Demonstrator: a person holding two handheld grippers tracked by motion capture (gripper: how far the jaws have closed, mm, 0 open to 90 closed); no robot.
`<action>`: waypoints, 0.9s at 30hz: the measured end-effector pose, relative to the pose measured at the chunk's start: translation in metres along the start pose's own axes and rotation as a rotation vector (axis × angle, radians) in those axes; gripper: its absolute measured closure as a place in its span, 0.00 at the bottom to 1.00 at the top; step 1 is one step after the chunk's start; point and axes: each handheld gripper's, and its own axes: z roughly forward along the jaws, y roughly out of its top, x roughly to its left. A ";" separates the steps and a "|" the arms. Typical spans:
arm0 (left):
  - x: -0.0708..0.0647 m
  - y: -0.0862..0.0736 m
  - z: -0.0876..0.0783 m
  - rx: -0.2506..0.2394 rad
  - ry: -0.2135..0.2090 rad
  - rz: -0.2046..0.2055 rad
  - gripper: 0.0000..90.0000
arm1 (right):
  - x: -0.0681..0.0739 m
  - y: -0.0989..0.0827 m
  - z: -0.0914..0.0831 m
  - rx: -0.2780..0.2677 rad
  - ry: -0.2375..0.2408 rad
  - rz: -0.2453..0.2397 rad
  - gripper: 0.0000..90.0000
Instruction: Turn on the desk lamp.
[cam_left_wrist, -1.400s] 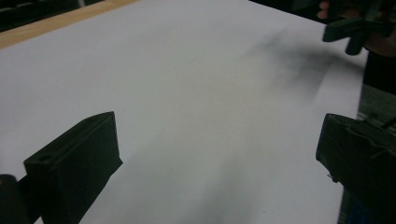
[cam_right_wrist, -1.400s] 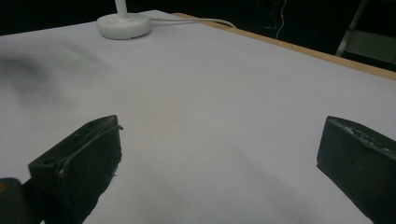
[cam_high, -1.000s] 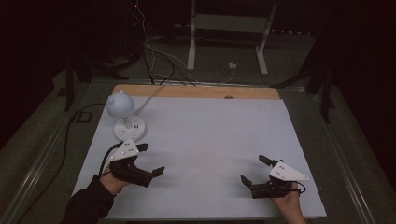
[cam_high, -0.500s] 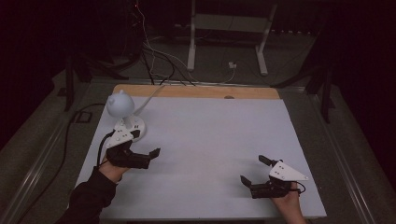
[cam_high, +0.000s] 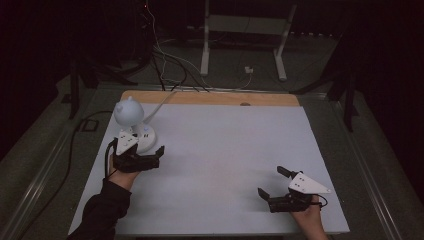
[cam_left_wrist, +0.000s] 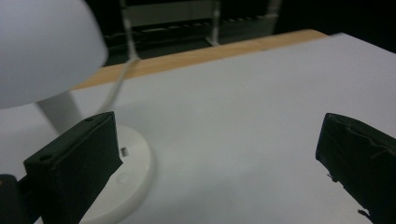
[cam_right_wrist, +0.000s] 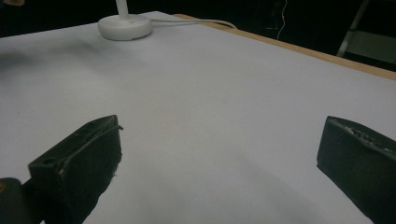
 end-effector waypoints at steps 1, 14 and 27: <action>0.000 0.000 0.001 -0.004 0.024 -0.010 0.00 | 0.000 0.000 0.000 0.000 0.000 0.000 0.00; 0.001 -0.006 0.014 -0.008 0.203 -0.092 0.00 | 0.000 0.000 0.000 -0.002 0.001 0.002 0.00; 0.003 -0.012 0.027 -0.008 0.309 -0.158 0.00 | -0.001 0.000 -0.001 -0.005 0.004 0.005 0.00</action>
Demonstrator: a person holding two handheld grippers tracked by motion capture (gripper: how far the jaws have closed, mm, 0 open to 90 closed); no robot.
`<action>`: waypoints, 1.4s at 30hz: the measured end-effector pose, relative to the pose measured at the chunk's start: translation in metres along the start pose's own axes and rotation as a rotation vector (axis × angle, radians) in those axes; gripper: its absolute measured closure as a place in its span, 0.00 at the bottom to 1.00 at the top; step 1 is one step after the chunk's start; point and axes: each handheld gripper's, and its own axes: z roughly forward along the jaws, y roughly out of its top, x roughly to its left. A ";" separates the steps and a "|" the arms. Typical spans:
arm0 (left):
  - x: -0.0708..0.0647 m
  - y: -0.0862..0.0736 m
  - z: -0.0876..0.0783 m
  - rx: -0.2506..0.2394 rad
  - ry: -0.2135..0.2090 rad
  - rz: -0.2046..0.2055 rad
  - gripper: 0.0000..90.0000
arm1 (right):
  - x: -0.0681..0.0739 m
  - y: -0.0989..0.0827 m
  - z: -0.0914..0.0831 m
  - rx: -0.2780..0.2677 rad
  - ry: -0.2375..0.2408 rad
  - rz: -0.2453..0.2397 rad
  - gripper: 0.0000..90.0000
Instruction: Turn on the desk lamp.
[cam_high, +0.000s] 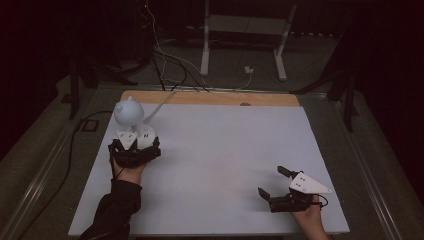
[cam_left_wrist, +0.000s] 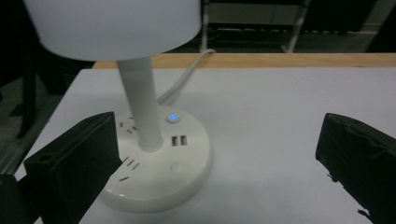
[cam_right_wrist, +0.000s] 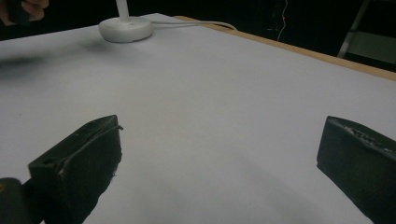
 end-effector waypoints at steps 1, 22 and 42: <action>0.000 -0.001 0.001 0.000 0.006 0.008 0.00 | 0.000 0.000 0.000 0.001 0.000 0.000 0.00; 0.011 -0.011 0.022 0.055 0.118 -0.022 0.58 | -0.001 -0.001 0.000 0.005 0.005 0.003 0.00; 0.017 -0.019 0.037 0.109 0.043 0.031 1.00 | -0.001 -0.001 0.000 0.008 0.010 0.004 0.00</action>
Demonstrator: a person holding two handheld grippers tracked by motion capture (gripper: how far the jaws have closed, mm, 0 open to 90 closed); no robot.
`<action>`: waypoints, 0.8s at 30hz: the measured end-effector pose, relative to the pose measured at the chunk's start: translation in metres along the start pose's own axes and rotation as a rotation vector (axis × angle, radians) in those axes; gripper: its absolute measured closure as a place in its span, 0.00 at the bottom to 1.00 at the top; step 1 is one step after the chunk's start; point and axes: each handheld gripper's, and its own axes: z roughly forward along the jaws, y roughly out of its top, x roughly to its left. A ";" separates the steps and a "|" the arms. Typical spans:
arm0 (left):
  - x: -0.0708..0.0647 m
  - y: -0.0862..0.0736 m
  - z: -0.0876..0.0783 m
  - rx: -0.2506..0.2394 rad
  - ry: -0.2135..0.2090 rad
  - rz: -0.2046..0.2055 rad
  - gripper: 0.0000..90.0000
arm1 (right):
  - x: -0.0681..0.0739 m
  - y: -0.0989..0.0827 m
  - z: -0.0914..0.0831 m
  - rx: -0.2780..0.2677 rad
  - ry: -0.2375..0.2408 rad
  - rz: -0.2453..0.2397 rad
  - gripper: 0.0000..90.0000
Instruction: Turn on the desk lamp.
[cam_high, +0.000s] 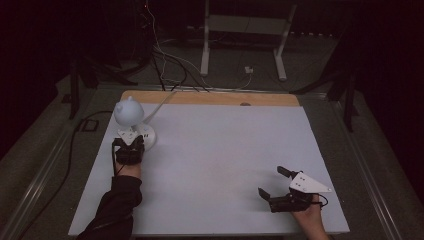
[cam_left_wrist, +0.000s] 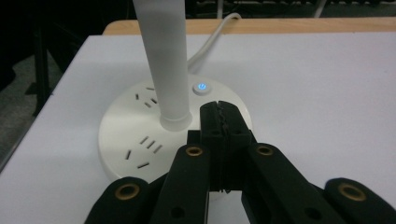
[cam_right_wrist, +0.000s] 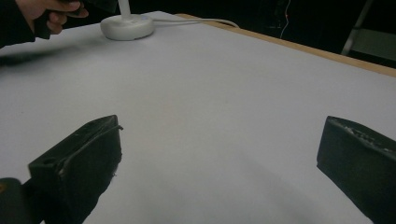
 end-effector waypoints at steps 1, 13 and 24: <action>0.000 0.000 0.001 0.004 -0.007 -0.004 1.00 | 0.000 0.000 0.000 -0.001 0.000 0.000 0.00; 0.000 -0.004 0.011 0.028 -0.006 0.007 1.00 | 0.000 0.000 0.000 -0.002 -0.001 0.001 0.00; -0.003 -0.009 0.017 0.045 0.018 0.035 1.00 | -0.001 0.000 -0.001 -0.003 0.001 0.001 0.00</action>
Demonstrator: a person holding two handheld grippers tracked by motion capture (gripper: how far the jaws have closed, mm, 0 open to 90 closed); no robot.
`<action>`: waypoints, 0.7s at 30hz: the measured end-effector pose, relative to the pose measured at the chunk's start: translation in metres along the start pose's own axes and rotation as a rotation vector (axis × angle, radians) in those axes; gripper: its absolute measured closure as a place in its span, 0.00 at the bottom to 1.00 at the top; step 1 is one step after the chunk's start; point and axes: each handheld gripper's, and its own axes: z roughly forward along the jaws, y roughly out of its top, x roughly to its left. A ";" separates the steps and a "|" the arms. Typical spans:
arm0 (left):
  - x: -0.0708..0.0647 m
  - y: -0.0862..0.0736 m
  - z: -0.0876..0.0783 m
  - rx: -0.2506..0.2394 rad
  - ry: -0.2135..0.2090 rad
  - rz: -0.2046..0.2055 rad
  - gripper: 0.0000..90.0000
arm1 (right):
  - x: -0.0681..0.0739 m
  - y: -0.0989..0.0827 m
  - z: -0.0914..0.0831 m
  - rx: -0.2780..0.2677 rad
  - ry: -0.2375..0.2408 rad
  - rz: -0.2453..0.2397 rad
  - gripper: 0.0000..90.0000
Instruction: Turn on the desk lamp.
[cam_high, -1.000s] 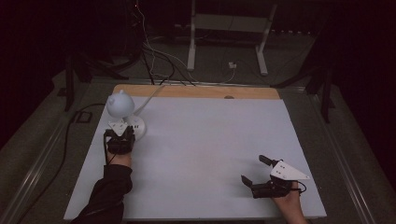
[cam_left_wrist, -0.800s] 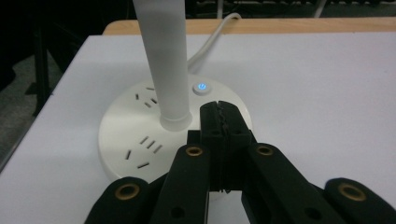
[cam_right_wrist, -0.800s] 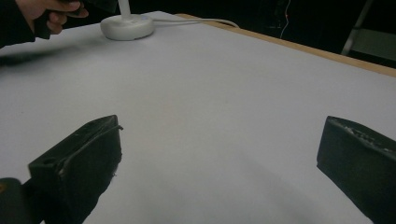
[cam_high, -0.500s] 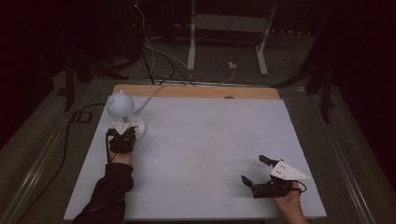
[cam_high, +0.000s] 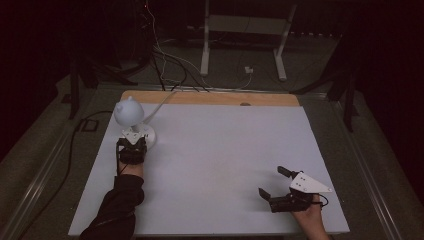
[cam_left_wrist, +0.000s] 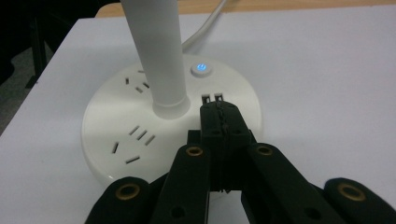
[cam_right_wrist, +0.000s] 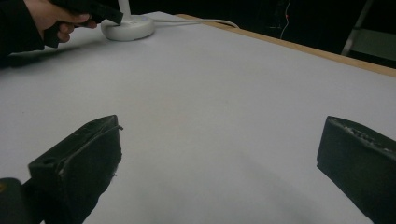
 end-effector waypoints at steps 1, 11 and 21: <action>-0.001 0.000 0.000 -0.001 0.001 0.011 1.00 | 0.000 0.000 0.000 0.001 0.000 0.000 0.00; -0.005 0.000 0.000 0.004 0.022 0.043 1.00 | 0.000 0.000 0.000 0.002 0.004 0.003 0.00; -0.006 -0.002 -0.002 -0.027 0.032 0.059 1.00 | 0.000 0.000 -0.001 -0.001 0.005 0.003 0.00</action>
